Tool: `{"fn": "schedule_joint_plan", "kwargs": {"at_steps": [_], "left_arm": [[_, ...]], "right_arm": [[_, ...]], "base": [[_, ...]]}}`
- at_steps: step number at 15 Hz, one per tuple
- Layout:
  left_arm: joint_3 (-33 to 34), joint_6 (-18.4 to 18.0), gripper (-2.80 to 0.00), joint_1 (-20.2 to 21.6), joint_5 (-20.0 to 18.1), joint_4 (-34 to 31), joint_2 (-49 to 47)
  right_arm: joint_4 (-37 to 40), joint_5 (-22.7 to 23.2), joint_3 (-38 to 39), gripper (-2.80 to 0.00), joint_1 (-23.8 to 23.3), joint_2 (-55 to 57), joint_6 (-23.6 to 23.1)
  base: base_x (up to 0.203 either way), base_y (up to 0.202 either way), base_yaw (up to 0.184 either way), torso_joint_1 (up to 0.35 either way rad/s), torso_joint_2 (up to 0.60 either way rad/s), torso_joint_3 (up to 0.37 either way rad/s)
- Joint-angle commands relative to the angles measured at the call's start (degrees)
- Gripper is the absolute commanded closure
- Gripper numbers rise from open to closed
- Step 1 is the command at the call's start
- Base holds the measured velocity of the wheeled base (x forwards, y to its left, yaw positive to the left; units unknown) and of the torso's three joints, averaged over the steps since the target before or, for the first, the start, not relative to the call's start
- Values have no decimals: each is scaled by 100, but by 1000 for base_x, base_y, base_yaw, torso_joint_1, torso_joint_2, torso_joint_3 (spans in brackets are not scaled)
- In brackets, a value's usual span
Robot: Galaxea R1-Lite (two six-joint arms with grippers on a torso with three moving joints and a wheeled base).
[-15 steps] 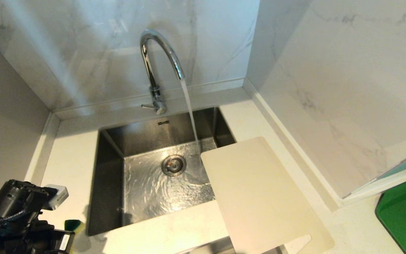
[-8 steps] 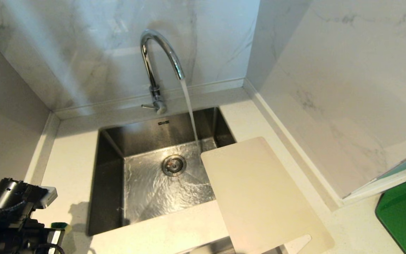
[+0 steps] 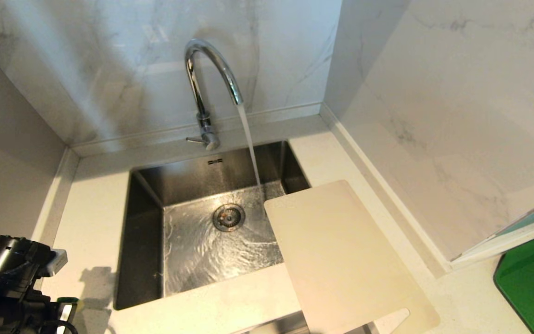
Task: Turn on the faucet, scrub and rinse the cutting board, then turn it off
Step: Put down the cleaning cloth
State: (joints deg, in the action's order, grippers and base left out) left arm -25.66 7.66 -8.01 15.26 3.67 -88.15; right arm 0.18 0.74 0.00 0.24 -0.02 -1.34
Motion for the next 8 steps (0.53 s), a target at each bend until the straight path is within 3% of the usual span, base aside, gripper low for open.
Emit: {"fn": "schedule_joint_plan", "kwargs": {"at_steps": [1, 8], "left_arm": [[17, 17, -280, 4, 12, 2, 0], [61, -3, -280, 1, 12, 2, 105]], "right_arm": [[-1, 5, 0, 0, 2, 2, -6], [-1, 5, 0, 0, 2, 2, -6]], "base": [[0, 0, 0, 0, 0, 0], [0, 0, 0, 0, 0, 0]]}}
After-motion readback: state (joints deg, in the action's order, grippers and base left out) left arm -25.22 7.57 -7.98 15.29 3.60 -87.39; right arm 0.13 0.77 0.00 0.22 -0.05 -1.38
